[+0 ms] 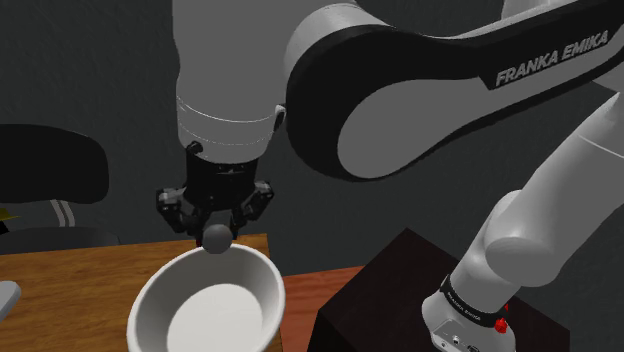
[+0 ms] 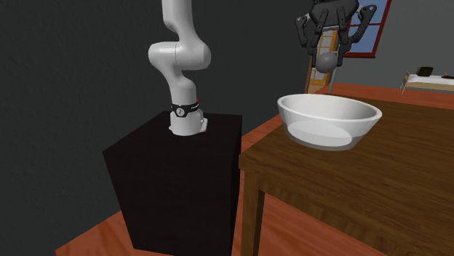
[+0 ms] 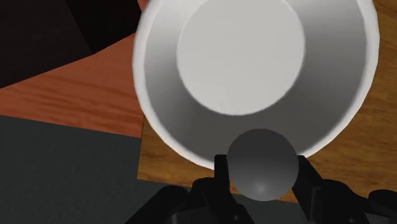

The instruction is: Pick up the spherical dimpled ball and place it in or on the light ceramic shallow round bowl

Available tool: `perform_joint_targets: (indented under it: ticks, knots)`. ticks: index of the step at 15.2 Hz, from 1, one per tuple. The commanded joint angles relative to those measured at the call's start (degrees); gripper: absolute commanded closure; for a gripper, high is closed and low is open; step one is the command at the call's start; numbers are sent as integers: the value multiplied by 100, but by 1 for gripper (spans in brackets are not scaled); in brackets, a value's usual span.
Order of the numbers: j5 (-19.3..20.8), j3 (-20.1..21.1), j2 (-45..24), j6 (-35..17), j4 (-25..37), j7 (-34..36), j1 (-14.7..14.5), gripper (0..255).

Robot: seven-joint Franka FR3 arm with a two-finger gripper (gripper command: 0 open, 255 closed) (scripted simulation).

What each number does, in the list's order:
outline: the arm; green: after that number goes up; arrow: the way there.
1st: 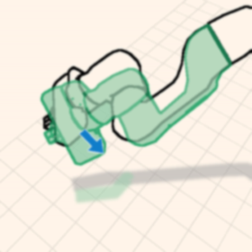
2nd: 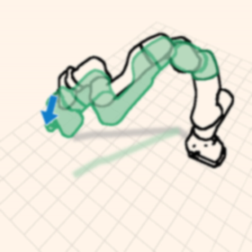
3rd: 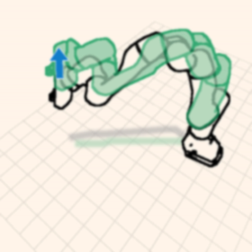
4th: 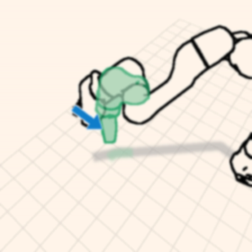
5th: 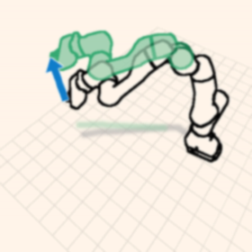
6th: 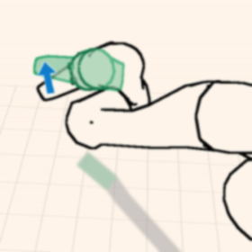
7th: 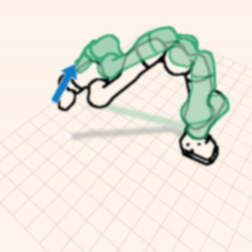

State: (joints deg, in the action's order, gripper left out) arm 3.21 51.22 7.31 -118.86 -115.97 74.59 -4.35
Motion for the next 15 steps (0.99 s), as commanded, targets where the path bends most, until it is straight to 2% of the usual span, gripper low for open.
perform_joint_targets:
  ticks: [1,9,15]
  knots:
    - [237,305,-225,79,174,522,-106,255]
    - [546,387,-499,-489,-262,805,-103,255]
    - [925,430,-809,-904,-539,1119,-115,255]
